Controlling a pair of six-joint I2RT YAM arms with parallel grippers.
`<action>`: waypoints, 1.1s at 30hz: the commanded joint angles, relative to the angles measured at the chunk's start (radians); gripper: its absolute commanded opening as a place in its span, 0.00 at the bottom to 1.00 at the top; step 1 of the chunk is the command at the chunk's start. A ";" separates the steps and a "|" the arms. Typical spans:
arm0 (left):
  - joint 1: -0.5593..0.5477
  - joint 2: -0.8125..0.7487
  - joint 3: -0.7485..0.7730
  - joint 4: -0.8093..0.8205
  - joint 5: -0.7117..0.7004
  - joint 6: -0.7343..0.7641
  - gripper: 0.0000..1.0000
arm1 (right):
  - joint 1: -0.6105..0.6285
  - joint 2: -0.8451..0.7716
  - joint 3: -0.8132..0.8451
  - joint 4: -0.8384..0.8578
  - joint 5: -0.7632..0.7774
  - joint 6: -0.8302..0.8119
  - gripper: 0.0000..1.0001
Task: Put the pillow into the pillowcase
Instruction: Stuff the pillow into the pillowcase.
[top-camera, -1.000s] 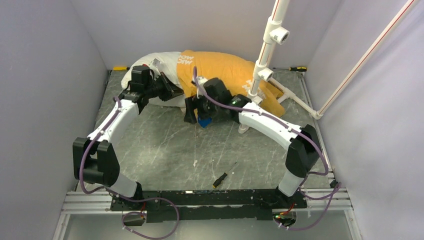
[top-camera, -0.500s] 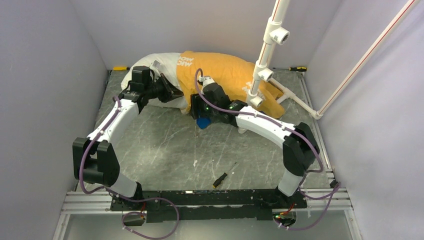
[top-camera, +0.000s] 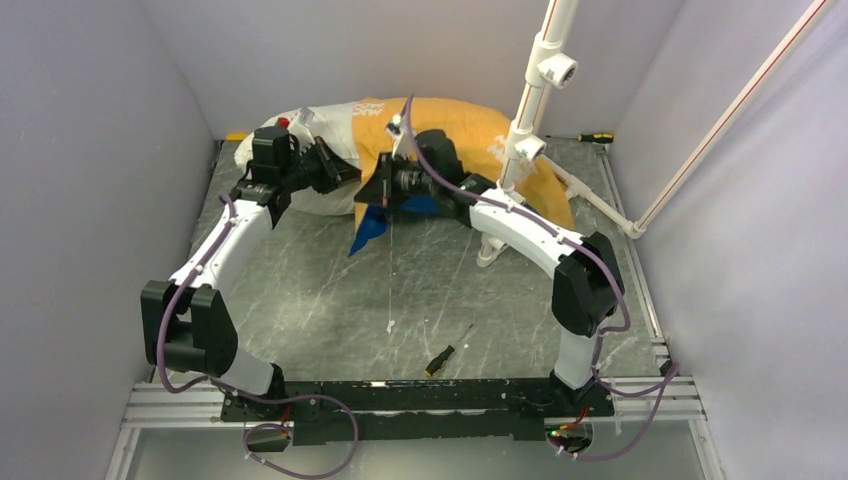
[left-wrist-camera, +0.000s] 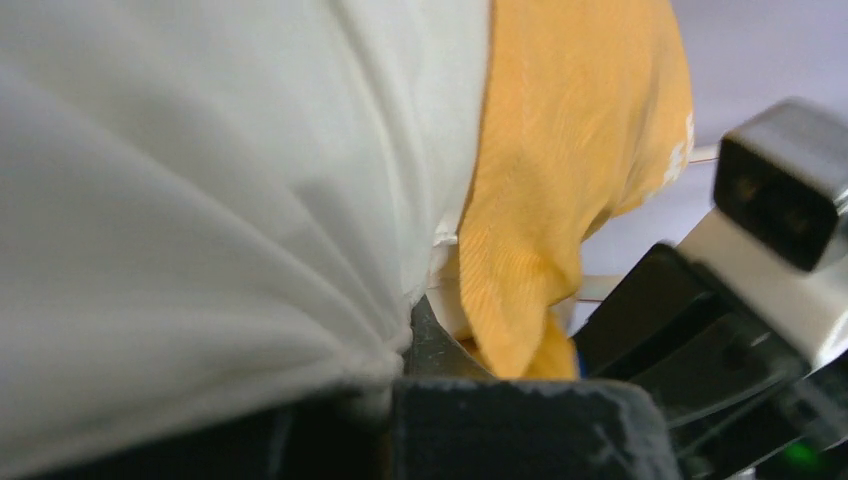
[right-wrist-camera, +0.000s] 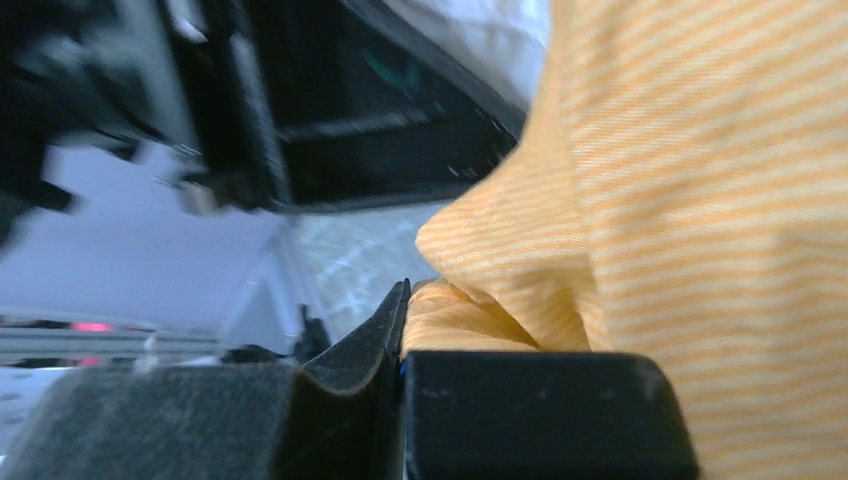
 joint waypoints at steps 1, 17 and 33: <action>-0.022 -0.020 0.067 0.076 0.099 0.114 0.00 | -0.008 -0.047 0.227 0.363 -0.343 0.269 0.00; -0.062 -0.038 0.464 -0.702 -0.541 0.363 0.80 | -0.089 0.103 0.317 0.309 -0.297 0.375 0.00; -0.058 -0.165 0.435 -0.781 -0.180 0.462 0.89 | -0.154 0.311 0.658 0.302 -0.309 0.648 0.00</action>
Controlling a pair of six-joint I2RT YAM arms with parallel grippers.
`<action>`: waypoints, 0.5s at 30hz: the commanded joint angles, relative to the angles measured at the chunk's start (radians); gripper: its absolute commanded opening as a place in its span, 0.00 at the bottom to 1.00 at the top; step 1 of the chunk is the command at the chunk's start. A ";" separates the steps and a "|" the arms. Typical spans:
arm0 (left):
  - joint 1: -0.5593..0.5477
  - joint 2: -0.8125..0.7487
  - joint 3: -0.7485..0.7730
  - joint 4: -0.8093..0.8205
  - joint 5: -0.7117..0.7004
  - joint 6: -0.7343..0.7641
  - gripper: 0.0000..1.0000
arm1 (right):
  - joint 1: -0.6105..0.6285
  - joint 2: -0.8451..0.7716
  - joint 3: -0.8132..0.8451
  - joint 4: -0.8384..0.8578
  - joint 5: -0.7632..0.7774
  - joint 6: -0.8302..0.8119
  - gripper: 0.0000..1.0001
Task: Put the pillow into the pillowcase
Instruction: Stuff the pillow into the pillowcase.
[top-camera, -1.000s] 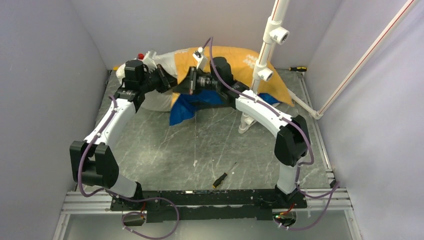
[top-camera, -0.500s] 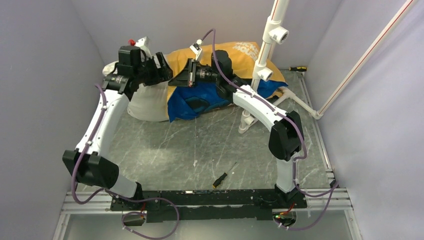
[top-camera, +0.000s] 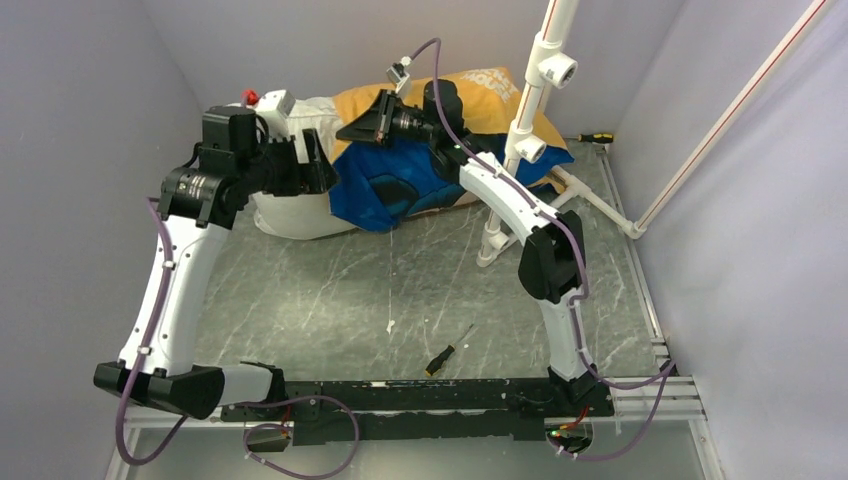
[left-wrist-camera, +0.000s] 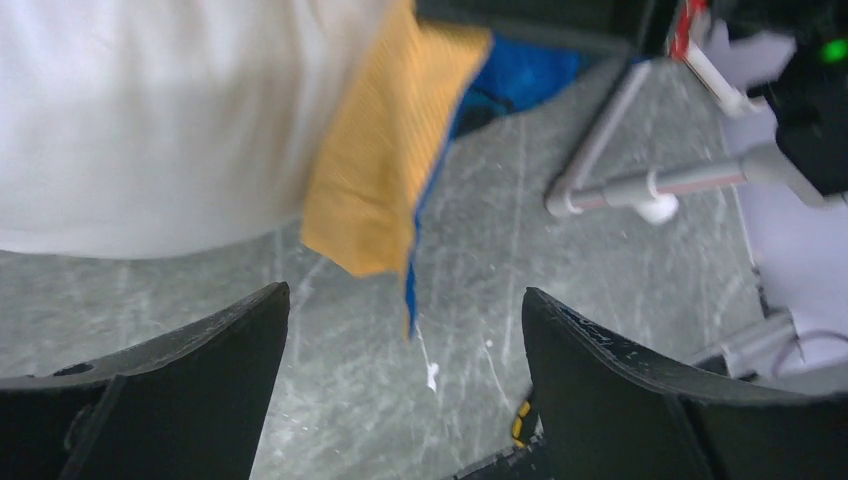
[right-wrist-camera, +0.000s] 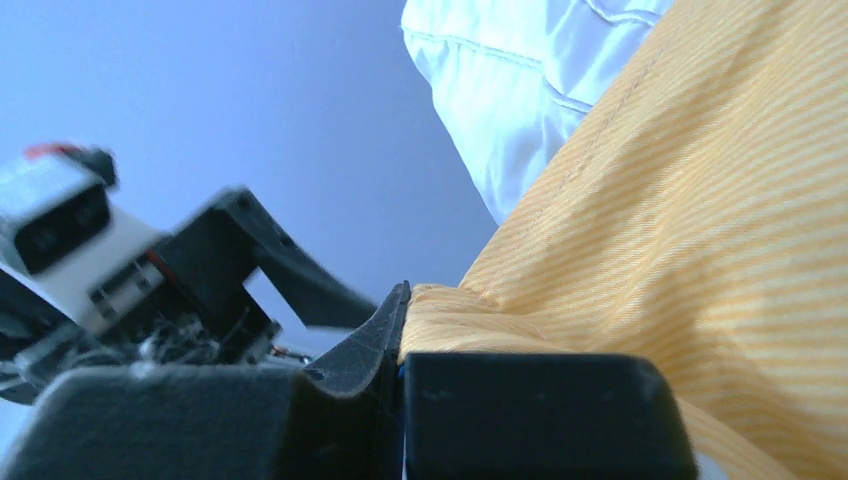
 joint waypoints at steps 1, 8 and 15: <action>-0.001 0.029 -0.080 0.052 0.210 0.008 0.87 | -0.014 0.034 0.198 0.057 0.014 0.105 0.00; -0.001 0.120 -0.125 0.133 0.041 0.004 0.49 | -0.018 -0.001 0.165 0.033 0.034 0.093 0.00; 0.013 0.188 0.158 0.161 0.044 -0.030 0.00 | -0.021 -0.121 0.039 -0.055 0.206 -0.218 0.43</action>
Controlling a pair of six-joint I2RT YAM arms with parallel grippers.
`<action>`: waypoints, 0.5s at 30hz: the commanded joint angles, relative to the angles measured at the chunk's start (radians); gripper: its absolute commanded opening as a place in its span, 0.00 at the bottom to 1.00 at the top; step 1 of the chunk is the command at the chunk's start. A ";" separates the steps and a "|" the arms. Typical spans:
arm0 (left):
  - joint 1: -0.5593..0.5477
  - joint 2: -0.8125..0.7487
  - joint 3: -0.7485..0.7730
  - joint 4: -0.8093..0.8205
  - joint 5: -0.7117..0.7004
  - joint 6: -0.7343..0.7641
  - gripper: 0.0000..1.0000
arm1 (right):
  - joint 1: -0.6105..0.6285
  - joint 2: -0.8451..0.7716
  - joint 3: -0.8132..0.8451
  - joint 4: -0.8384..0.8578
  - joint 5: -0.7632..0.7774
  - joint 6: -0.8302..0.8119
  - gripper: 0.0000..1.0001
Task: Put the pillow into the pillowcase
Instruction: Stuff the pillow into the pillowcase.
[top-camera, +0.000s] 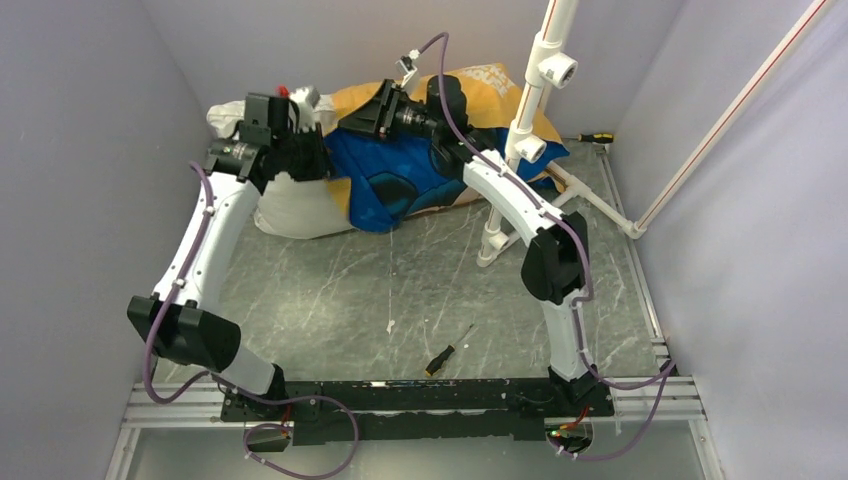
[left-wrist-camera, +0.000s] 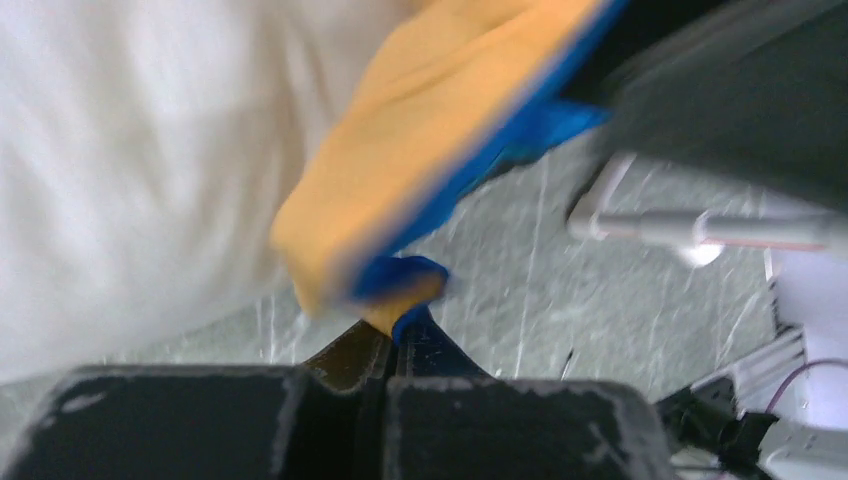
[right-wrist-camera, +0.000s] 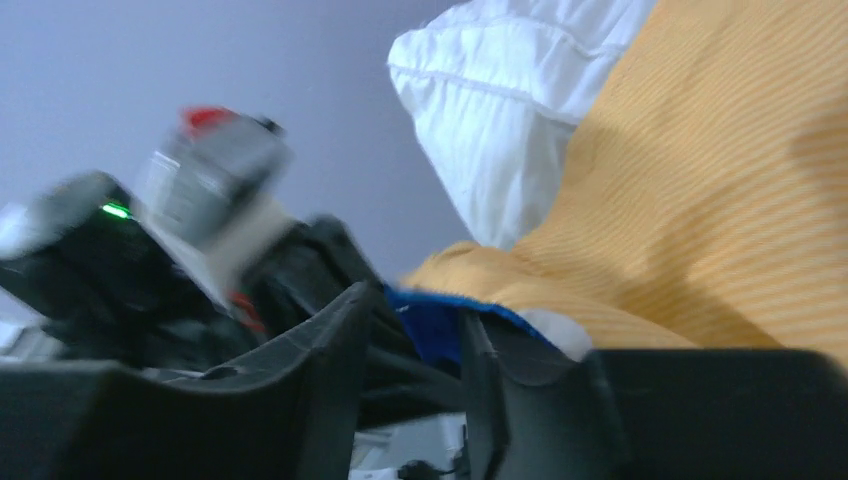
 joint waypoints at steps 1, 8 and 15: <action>0.025 0.015 0.277 0.054 -0.030 -0.032 0.00 | -0.009 -0.165 -0.051 -0.017 0.136 -0.233 0.45; 0.133 0.209 0.689 -0.065 0.042 -0.186 0.00 | -0.010 -0.227 -0.111 -0.169 0.176 -0.442 0.58; 0.167 0.237 0.602 0.053 0.065 -0.262 0.00 | 0.086 -0.258 -0.182 -0.294 0.376 -0.672 0.62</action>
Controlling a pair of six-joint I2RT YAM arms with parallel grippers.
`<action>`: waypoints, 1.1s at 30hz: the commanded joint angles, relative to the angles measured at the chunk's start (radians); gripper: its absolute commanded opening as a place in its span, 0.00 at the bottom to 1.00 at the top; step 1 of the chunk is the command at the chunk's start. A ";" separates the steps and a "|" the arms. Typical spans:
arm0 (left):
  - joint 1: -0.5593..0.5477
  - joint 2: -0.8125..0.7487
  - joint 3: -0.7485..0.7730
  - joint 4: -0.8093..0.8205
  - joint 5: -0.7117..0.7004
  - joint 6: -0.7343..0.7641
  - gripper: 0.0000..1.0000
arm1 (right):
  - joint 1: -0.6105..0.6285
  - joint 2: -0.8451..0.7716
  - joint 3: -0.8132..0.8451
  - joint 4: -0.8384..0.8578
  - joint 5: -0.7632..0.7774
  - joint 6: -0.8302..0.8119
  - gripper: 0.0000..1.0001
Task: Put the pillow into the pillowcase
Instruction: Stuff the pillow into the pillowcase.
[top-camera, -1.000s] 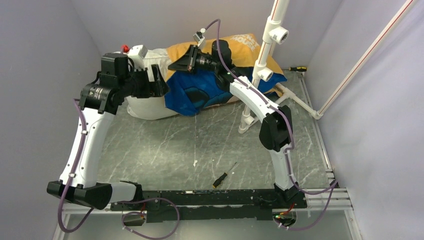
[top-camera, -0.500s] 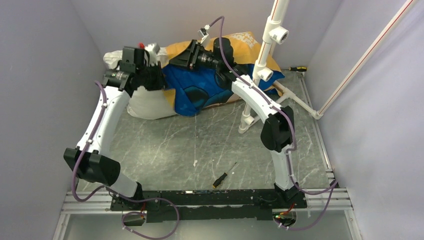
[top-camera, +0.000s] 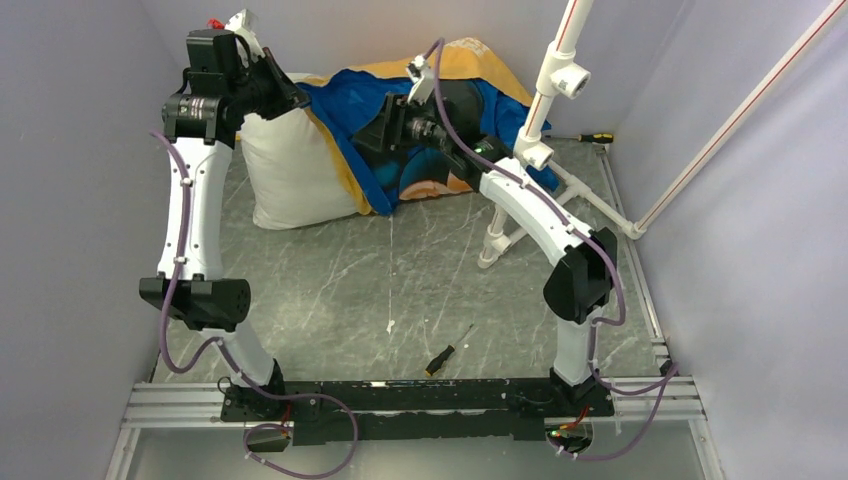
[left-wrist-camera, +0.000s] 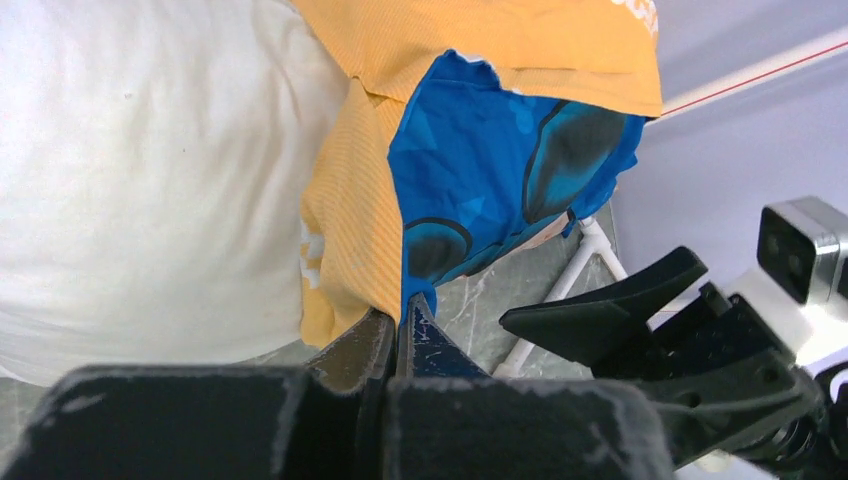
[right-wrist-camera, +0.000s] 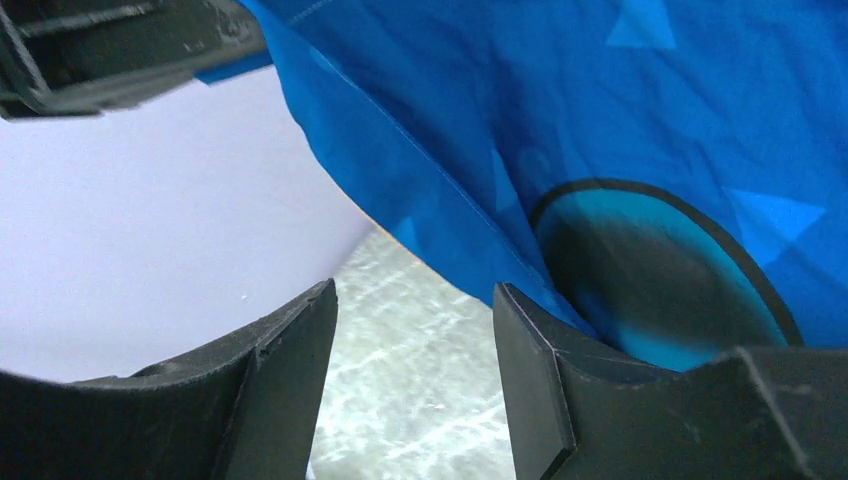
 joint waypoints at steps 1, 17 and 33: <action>0.021 0.000 -0.031 0.104 0.049 -0.079 0.00 | 0.087 -0.019 0.005 -0.107 0.201 -0.234 0.62; 0.063 0.025 -0.050 0.171 0.080 -0.127 0.00 | 0.187 0.193 0.109 -0.200 0.709 -0.381 0.63; 0.122 0.043 -0.054 0.229 0.126 -0.155 0.00 | 0.182 0.090 -0.119 -0.028 0.622 -0.437 0.55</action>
